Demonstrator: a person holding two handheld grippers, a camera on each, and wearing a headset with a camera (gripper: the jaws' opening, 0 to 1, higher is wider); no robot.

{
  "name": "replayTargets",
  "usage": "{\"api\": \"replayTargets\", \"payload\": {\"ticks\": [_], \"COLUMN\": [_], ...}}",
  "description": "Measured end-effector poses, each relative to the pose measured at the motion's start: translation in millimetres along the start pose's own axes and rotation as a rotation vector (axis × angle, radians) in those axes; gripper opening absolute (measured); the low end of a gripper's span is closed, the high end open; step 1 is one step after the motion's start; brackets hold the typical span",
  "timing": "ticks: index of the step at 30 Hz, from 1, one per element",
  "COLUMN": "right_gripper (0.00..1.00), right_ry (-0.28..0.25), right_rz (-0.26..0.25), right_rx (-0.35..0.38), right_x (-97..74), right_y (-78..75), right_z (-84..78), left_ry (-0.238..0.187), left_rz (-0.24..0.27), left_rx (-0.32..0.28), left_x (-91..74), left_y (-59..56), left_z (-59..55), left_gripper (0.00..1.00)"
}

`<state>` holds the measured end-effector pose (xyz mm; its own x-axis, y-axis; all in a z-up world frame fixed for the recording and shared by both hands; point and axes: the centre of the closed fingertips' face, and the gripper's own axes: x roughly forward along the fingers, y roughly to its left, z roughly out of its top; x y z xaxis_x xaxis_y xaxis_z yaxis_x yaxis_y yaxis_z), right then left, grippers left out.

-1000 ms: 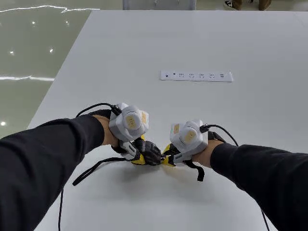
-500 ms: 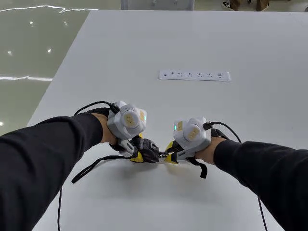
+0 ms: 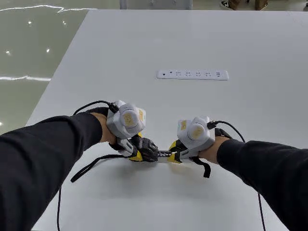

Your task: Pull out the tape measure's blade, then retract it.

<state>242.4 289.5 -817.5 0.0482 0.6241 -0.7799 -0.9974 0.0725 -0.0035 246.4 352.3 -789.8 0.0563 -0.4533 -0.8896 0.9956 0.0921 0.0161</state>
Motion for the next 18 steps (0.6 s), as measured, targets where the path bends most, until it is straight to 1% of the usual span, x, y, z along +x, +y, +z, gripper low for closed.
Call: {"api": "replayTargets", "payload": {"ticks": [18], "right_gripper": [0.1], "right_ry": [0.014], "right_rz": [-0.008], "right_rx": [-0.012], "right_x": [-9.4], "right_y": [-2.4], "right_z": [-13.6], "left_ry": [-0.003], "left_rz": [0.004], "left_rx": [-0.001], "left_x": [0.0], "left_y": [0.2], "left_z": [0.4], "left_gripper": [0.31]}}
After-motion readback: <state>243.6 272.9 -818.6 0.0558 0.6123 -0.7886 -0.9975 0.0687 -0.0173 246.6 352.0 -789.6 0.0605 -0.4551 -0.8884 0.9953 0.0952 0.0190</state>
